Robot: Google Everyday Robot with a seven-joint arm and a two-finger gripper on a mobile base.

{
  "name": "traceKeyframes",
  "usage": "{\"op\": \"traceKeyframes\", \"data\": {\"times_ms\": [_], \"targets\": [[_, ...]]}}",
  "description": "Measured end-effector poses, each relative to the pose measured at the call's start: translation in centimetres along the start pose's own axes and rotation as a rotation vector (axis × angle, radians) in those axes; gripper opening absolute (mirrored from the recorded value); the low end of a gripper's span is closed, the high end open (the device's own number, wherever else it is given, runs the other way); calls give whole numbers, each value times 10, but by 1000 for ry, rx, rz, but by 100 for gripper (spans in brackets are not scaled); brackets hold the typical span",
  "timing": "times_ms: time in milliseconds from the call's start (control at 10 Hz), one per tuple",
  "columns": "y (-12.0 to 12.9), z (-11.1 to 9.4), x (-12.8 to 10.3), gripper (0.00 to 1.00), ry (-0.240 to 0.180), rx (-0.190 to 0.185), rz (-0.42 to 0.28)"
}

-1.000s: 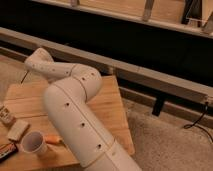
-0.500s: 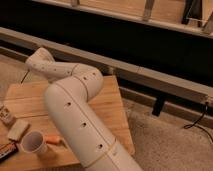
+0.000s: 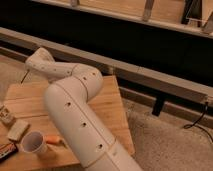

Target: Drag the ceramic bowl in a circle

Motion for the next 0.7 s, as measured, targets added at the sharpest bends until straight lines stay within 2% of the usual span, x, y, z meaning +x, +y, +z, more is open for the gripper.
{"op": "traceKeyframes", "data": {"times_ms": [100,200,300,700], "targets": [[0,0,0,16,0,0,0],[0,0,0,16,0,0,0],[0,0,0,20,0,0,0],[0,0,0,61,0,0,1]]}}
